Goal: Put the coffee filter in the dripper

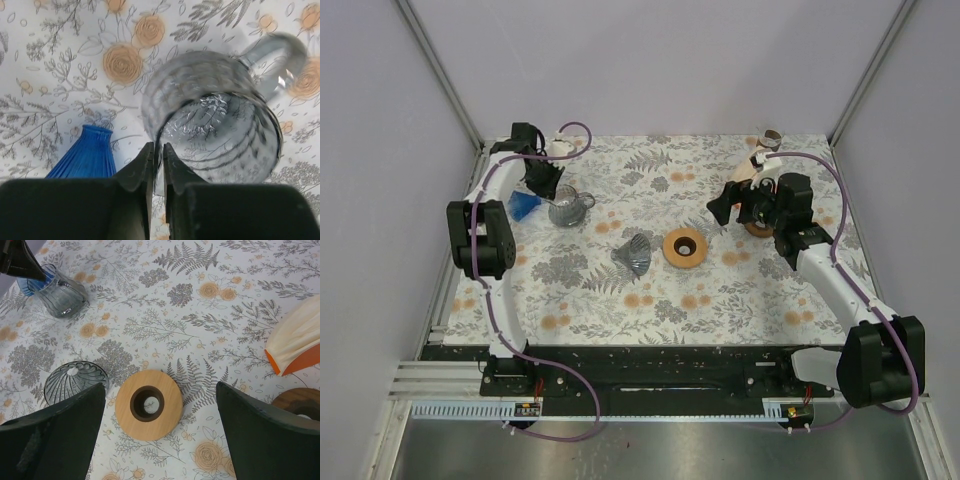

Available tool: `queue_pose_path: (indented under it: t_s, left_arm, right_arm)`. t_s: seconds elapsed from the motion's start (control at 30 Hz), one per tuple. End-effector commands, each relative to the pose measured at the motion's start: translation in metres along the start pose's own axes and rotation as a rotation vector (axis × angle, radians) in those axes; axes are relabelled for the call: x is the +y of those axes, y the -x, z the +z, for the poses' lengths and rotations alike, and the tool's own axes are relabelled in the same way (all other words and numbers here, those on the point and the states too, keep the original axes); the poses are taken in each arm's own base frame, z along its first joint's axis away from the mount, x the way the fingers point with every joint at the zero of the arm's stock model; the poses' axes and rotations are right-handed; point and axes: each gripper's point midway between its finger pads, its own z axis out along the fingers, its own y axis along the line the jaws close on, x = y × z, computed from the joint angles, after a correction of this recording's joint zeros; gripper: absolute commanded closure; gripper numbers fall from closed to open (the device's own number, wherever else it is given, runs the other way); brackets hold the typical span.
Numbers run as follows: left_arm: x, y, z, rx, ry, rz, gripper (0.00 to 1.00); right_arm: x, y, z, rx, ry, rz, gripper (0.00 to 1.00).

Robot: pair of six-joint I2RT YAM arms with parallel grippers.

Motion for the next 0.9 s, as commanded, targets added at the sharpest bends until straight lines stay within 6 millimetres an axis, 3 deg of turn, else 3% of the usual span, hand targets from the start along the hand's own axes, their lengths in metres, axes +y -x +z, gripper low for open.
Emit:
queue_pose_path:
  t_s: [0.0, 0.13, 0.3, 0.47, 0.53, 0.6, 0.77, 0.87]
  left_arm:
    - [0.001, 0.016, -0.026, -0.055, 0.039, -0.009, 0.98]
    - [-0.003, 0.023, -0.044, -0.085, 0.058, -0.059, 1.0]
    - [-0.019, 0.043, -0.082, -0.186, 0.044, -0.155, 1.0]
    - [-0.062, 0.071, -0.128, -0.306, -0.019, -0.167, 1.0]
    - [-0.083, 0.077, -0.147, -0.34, -0.039, -0.152, 1.0]
    - [-0.117, 0.079, -0.162, -0.361, -0.092, -0.126, 1.0]
    - [-0.218, 0.067, -0.167, -0.322, -0.241, -0.009, 1.0]
    - [-0.265, 0.059, -0.164, -0.285, -0.286, 0.047, 1.0]
  right_arm:
    - [0.013, 0.028, -0.003, -0.057, 0.028, -0.046, 0.0]
    - [0.014, 0.027, -0.001, -0.044, 0.018, -0.046, 0.01]
    - [0.012, 0.019, 0.001, 0.012, -0.007, -0.015, 0.0]
    - [0.008, 0.018, 0.004, 0.035, -0.041, 0.032, 0.0]
    - [0.002, 0.019, 0.004, 0.036, -0.077, 0.043, 0.01]
    - [-0.004, 0.02, 0.003, 0.045, -0.113, 0.047, 0.01]
    - [-0.023, 0.017, 0.002, 0.056, -0.226, 0.07, 0.01]
    - [-0.036, 0.015, 0.001, 0.063, -0.301, 0.088, 0.01]
